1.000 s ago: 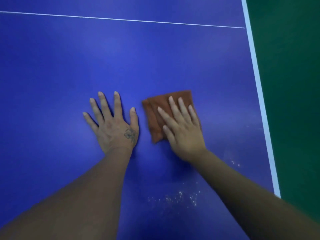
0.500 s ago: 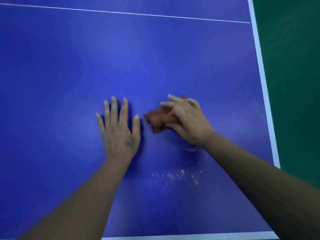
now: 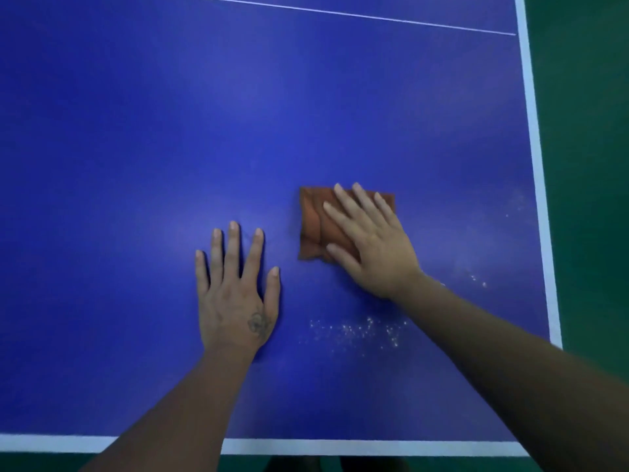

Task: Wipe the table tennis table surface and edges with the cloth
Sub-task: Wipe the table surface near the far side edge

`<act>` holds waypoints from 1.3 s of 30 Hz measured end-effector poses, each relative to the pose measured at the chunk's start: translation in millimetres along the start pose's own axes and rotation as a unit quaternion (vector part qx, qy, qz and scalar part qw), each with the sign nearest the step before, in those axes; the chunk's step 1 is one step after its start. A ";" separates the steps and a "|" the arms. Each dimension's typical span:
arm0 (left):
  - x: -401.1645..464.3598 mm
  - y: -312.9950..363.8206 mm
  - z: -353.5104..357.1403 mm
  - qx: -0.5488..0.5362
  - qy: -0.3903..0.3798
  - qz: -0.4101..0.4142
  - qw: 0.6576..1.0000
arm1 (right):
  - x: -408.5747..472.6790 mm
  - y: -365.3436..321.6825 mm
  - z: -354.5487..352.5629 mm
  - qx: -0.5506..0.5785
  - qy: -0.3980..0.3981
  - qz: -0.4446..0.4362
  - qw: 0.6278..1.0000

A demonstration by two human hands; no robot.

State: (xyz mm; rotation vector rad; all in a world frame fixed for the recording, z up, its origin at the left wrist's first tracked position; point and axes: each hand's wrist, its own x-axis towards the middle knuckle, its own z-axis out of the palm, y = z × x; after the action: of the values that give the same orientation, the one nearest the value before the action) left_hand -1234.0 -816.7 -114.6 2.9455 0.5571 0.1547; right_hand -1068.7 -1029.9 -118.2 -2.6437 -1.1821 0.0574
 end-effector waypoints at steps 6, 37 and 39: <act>1.4 0.5 -1.7 0.003 -0.003 -0.008 1.000 | -79.8 -63.5 1.9 0.042 -0.074 -0.062 0.994; -0.8 4.6 -4.8 -0.008 -0.010 -0.020 1.000 | -153.0 -47.6 -6.4 0.032 -0.074 -0.043 0.996; -0.7 4.3 -4.5 -0.009 -0.010 -0.020 1.000 | -163.1 -66.5 -5.4 0.042 -0.092 -0.059 0.993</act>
State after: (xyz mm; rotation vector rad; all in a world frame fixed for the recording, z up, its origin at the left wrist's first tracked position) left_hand -1233.7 -820.4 -109.5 2.9137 0.6088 0.1252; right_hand -1225.9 -1108.8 -107.6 -2.5348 -1.3589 0.3289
